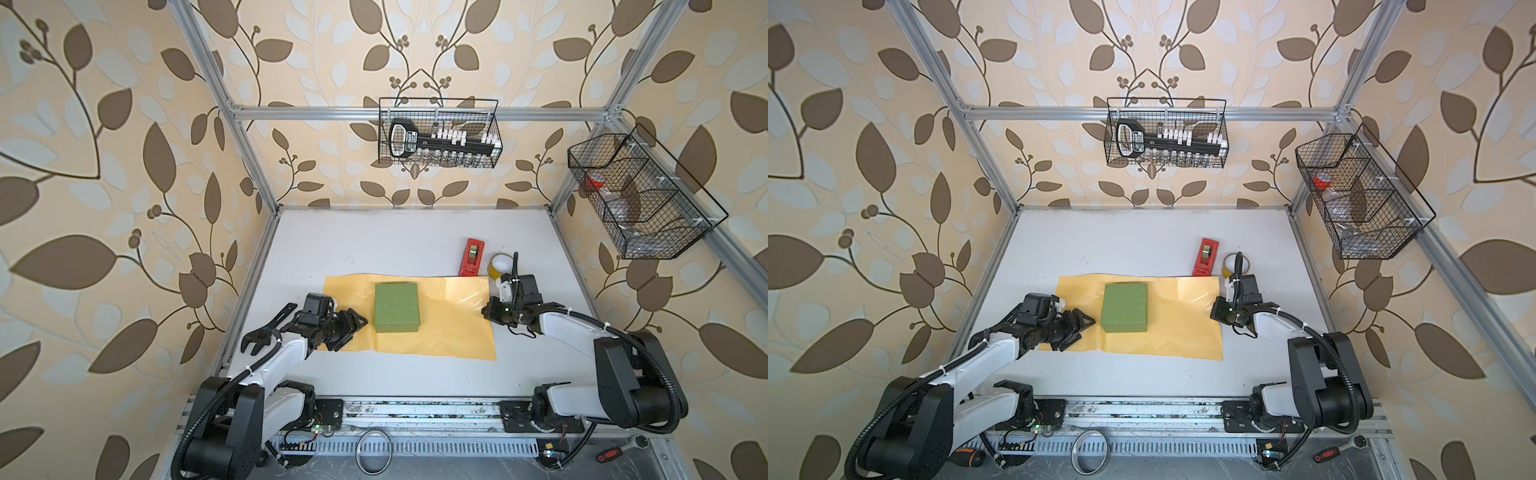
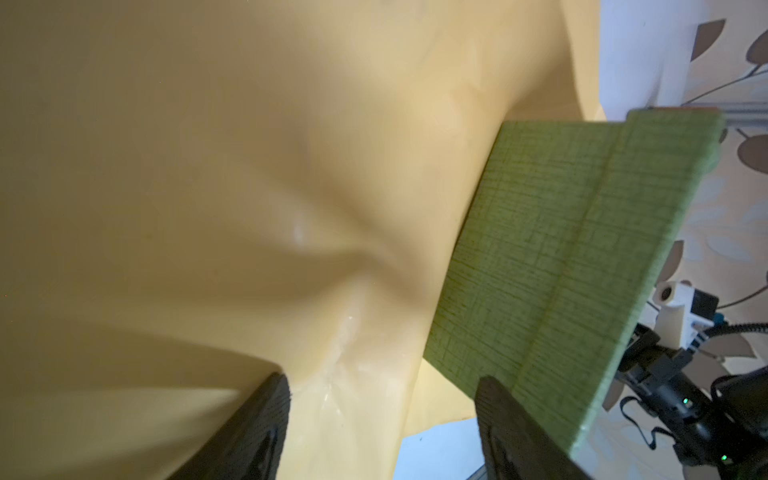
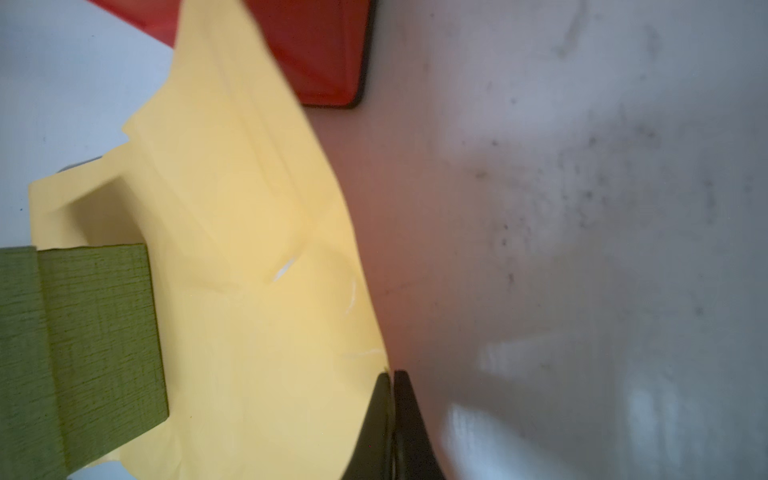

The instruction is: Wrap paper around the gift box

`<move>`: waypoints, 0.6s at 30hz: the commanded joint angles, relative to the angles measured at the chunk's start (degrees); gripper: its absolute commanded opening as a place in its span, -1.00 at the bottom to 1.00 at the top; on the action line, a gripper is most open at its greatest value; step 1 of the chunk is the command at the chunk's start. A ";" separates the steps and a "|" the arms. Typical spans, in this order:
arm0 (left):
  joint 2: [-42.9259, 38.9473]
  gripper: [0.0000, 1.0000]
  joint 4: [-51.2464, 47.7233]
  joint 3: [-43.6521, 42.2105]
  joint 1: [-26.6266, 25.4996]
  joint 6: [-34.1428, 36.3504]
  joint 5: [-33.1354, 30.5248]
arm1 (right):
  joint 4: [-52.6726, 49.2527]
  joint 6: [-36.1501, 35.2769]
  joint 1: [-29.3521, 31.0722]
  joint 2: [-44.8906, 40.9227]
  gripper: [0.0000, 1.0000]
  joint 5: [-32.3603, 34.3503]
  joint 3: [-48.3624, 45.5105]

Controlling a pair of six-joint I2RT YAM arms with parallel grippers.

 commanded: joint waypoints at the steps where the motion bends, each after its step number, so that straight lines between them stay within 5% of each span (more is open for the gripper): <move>1: -2.75 0.47 -6.82 -2.48 -2.58 -1.97 0.47 | -4.30 -1.19 -1.42 -2.05 -0.95 3.01 -0.41; 10: -6.58 0.48 -7.35 -1.28 -5.40 -2.34 5.39 | -5.32 -2.48 -5.53 0.95 -0.85 5.32 1.81; 18: -3.70 0.58 -1.74 8.59 -5.64 -0.97 7.53 | -9.17 -4.20 -4.37 -8.51 -0.12 10.58 5.65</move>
